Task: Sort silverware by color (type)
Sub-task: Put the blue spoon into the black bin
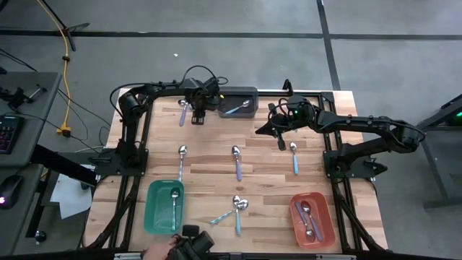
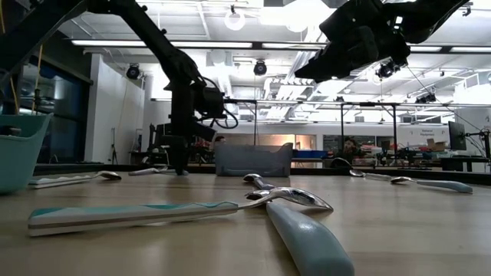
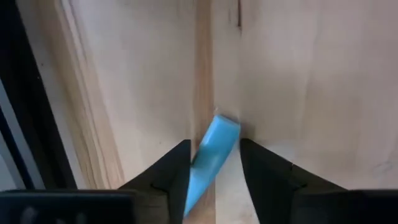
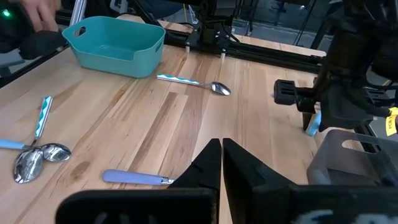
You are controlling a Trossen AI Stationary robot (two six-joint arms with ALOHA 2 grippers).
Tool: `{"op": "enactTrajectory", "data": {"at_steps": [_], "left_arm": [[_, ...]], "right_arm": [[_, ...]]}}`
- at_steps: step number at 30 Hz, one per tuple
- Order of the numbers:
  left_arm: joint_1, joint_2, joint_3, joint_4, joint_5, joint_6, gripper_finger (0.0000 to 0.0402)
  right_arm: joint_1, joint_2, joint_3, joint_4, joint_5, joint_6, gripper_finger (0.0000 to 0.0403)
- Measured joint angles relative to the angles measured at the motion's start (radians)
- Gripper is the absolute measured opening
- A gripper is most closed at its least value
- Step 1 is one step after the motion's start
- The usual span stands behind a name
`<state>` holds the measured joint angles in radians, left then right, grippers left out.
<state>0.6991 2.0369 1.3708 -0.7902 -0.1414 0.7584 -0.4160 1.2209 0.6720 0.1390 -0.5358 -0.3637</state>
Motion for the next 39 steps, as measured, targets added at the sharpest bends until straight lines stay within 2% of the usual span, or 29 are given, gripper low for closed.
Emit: {"op": "enactTrajectory", "data": {"at_steps": [7,17,30,34,39], "left_arm": [[-0.003,0.000,0.000,-0.011,0.030,0.038,0.0043],[-0.033,-0.035,-0.004,-0.029,-0.003,0.064,0.0042],[-0.064,-0.318,-0.003,-0.040,0.004,-0.049,0.0042],[-0.067,-0.379,0.039,-0.021,0.084,-0.120,0.0042],[-0.068,-0.381,0.122,0.093,0.203,-0.255,0.0042]], "right_arm": [[0.000,0.000,0.000,0.000,0.000,0.007,0.0000],[0.000,0.000,0.000,0.000,-0.001,0.007,0.0000],[0.000,0.000,0.000,0.000,-0.004,0.004,0.0000],[0.000,0.000,0.000,0.008,-0.004,0.004,0.0000],[0.000,0.000,0.000,0.024,-0.004,0.006,0.0000]]}}
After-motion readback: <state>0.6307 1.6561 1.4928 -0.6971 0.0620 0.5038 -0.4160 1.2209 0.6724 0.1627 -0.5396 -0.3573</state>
